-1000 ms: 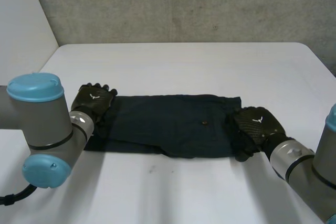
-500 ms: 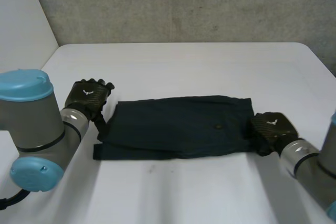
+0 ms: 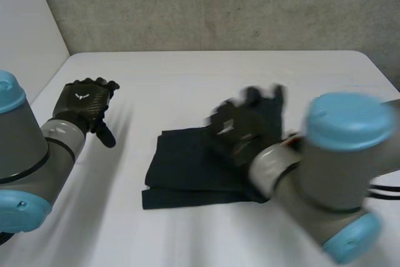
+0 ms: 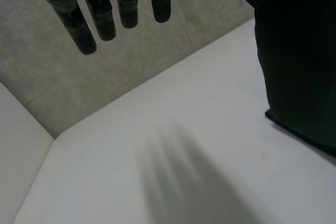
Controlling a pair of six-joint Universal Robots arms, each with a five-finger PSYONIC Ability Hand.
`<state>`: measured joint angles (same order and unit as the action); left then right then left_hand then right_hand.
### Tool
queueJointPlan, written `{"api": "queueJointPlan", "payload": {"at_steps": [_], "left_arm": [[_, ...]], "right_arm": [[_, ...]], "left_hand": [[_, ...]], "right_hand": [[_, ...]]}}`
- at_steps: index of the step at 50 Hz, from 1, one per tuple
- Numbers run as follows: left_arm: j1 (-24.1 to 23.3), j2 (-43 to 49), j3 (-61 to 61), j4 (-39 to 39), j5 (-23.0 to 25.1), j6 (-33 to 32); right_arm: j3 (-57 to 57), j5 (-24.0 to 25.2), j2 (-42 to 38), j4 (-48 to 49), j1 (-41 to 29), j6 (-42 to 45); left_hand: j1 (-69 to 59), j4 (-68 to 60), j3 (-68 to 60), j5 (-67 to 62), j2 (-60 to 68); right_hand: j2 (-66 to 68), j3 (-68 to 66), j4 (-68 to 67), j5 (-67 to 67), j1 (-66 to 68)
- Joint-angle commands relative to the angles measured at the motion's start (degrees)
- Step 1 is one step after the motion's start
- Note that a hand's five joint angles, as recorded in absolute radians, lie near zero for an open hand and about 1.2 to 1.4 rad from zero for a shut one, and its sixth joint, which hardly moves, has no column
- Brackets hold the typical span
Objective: Fold the shorts.
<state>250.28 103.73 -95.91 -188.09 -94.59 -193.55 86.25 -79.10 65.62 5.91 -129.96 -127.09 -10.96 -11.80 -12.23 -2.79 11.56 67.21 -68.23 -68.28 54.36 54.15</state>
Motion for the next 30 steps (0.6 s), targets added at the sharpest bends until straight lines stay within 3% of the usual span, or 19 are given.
{"api": "queueJointPlan", "payload": {"at_steps": [1,4,5,6,7,8,10,13,14,20,24,30], "left_arm": [[0.1,-0.9,0.0,0.0,0.1,1.0],[0.1,-0.8,0.8,0.0,0.1,1.0],[0.1,-0.9,0.9,-0.1,0.1,1.0],[0.2,-0.8,1.0,-0.1,0.2,1.0],[0.2,-0.9,1.2,-0.2,0.2,1.0],[0.1,-0.8,1.9,-0.2,0.2,1.0],[-0.3,-0.8,3.0,-0.2,0.1,1.0],[-0.8,-0.2,5.7,0.0,0.0,1.1],[-1.3,0.0,6.9,0.2,0.5,1.2],[-6.5,2.0,10.0,2.0,4.2,5.2],[-11.4,4.5,12.1,4.4,6.3,9.4],[-16.7,12.1,14.3,6.3,6.2,12.1]], "right_arm": [[-4.9,8.7,-12.3,0.2,-10.2,5.6],[-6.0,10.5,-11.7,0.8,-10.4,4.9],[-6.2,10.7,-11.2,0.9,-10.4,4.6],[-6.3,10.8,-10.3,1.0,-10.4,4.0],[-6.2,10.7,-8.7,1.6,-10.1,2.5],[-6.1,10.6,-7.6,2.0,-9.9,1.0],[-5.9,10.3,-5.9,2.7,-9.5,-3.1],[-5.1,9.2,-1.9,2.8,-7.9,-15.6],[-4.3,8.5,0.3,3.0,-5.6,-23.4],[-2.0,6.3,5.5,2.5,3.8,-46.9],[-1.3,4.4,6.2,-0.4,7.9,-52.9],[-1.3,1.2,5.5,-5.7,11.0,-52.9]], "left_hand": [[1.0,1.8,2.2,2.8,-1.6],[1.0,1.8,2.2,2.8,-1.6],[1.0,1.8,2.2,2.8,-1.6],[1.0,1.8,2.2,2.8,-1.6],[1.0,1.8,2.2,2.8,-1.6],[1.0,1.8,2.2,2.8,-1.6],[1.0,1.8,2.2,2.8,-1.6],[1.0,1.8,2.2,2.8,-1.6],[1.0,1.8,2.2,2.8,-1.6],[1.0,1.8,2.2,2.8,-1.6],[1.0,1.8,2.2,2.8,-1.6],[1.0,1.8,2.2,2.8,-1.6]], "right_hand": [[12.8,-11.8,-11.7,15.6,25.8],[12.8,-11.8,-11.7,15.6,25.8],[5.5,-4.5,-4.5,8.4,18.6],[-14.2,15.2,15.3,-11.4,-1.1],[-46.2,47.2,47.3,-43.4,-33.1],[-57.2,58.2,58.3,-54.4,-44.2],[-57.2,58.2,58.3,-54.4,-44.2],[-57.2,58.2,58.3,-54.4,-44.2],[-57.2,58.2,58.3,-54.4,-44.2],[-57.2,58.2,58.3,-54.4,-44.2],[-57.2,58.2,58.3,-54.4,-44.2],[-57.2,58.2,58.3,-54.4,-44.2]]}}
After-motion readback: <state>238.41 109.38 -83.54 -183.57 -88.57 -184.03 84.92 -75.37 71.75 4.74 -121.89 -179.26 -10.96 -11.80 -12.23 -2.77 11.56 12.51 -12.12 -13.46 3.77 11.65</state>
